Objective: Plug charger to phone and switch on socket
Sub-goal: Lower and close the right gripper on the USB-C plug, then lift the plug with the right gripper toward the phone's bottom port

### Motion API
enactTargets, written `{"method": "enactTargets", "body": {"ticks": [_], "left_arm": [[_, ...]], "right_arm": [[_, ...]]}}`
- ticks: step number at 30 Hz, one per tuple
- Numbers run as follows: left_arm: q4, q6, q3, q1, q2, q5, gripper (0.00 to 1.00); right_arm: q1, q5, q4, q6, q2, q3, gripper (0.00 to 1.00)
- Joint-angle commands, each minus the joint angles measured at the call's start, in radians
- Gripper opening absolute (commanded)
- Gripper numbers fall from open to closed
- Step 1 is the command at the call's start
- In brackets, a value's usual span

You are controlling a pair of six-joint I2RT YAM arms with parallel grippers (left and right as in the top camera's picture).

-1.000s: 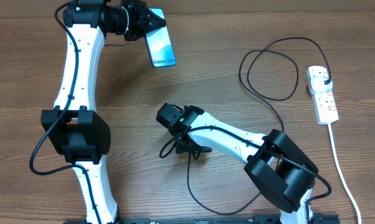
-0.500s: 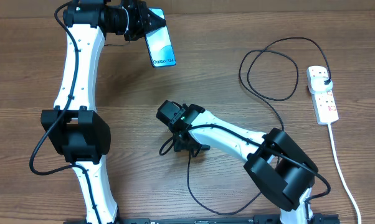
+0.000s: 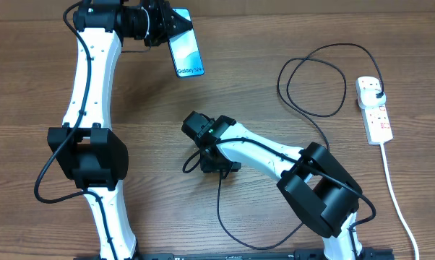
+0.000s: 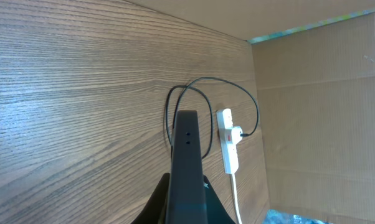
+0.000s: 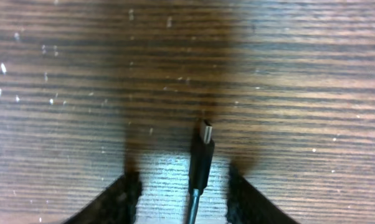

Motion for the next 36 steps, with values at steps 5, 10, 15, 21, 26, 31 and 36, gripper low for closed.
{"method": "enactTargets", "body": {"ticks": [5, 10, 15, 21, 26, 31, 36], "left_arm": [[0.006, 0.007, 0.020, -0.003, -0.031, 0.035, 0.04], [0.006, 0.006, 0.020, -0.003, -0.031, 0.036, 0.04], [0.008, 0.004, 0.020, -0.003, -0.031, 0.038, 0.04], [0.012, 0.004, 0.020, -0.003, -0.031, 0.037, 0.04], [0.012, -0.008, 0.020, -0.003, -0.031, 0.038, 0.04], [0.013, -0.014, 0.020, -0.003, -0.031, 0.038, 0.04], [0.018, -0.016, 0.020, -0.001, -0.031, 0.062, 0.04]], "right_arm": [[-0.005, -0.001, -0.003, -0.003, 0.019, 0.017, 0.34], [-0.005, -0.005, -0.006, 0.001, 0.019, 0.017, 0.28], [-0.005, -0.005, -0.010, 0.000, 0.019, 0.024, 0.26], [-0.014, -0.005, -0.011, 0.008, 0.019, 0.024, 0.13], [-0.032, -0.020, -0.011, 0.019, 0.019, 0.024, 0.05], [-0.038, -0.025, -0.014, 0.019, 0.019, 0.024, 0.04], [-0.052, -0.073, -0.034, 0.010, 0.019, 0.043, 0.04]]}}
